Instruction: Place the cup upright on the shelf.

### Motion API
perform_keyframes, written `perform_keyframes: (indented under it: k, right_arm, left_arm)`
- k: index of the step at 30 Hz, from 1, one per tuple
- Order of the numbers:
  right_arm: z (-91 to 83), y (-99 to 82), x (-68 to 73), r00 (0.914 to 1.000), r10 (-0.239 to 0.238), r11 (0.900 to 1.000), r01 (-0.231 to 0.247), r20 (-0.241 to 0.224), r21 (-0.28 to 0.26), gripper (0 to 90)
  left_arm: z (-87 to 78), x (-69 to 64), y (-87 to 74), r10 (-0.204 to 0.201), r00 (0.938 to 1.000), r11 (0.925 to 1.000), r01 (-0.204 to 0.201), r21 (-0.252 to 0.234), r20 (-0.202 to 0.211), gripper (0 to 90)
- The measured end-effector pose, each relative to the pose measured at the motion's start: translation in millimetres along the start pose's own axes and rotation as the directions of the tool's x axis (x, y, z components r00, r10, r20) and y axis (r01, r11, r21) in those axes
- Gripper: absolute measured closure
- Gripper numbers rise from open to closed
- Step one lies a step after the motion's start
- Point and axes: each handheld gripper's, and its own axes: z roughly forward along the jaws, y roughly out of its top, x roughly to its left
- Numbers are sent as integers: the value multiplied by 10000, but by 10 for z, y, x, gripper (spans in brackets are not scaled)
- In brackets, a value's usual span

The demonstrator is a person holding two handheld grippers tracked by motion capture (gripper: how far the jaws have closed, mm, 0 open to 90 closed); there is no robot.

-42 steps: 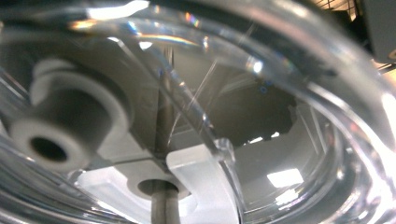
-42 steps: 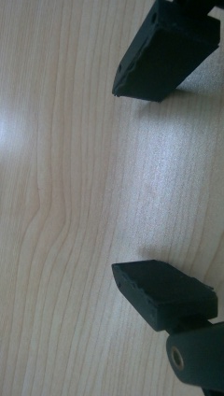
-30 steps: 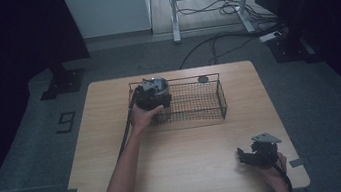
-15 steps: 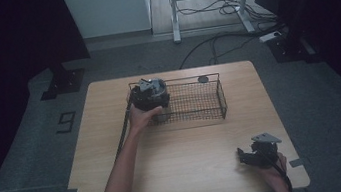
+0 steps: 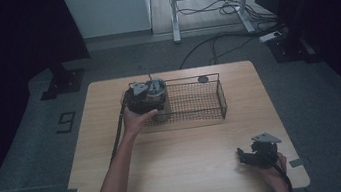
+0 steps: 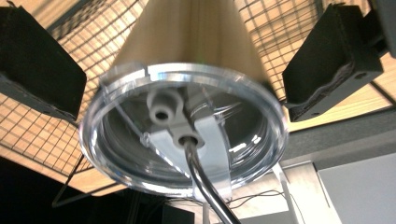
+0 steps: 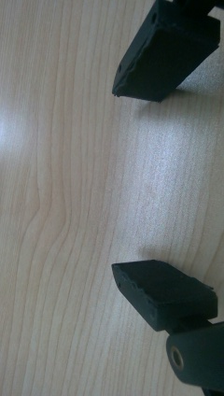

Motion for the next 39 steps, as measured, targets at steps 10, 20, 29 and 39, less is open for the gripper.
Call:
perform_keyframes:
  k: [10, 20, 29, 39]
  right_arm:
    - [-2, -1, 0, 10000, -8, 10000, 8, 14, 13, 122]
    - [-1, 0, 3, 10000, 25, 10000, -25, 16, 5, 122]
    - [-1, 0, 2, 10000, 13, 10000, -13, 9, 9, 123]
    - [-1, 1, 2, 10000, 11, 10000, -11, 7, 7, 123]
  left_arm:
    - [-267, 5, -136, -100, 9997, 9998, 104, -186, 225, 0]
    - [-551, -70, -347, 125, 9989, 9997, -115, -238, 460, 37]
    - [-734, -61, -581, -40, 9985, 9998, 50, -201, 539, 60]
    - [-960, -86, -948, -112, 9988, 9997, 100, 241, 471, 65]
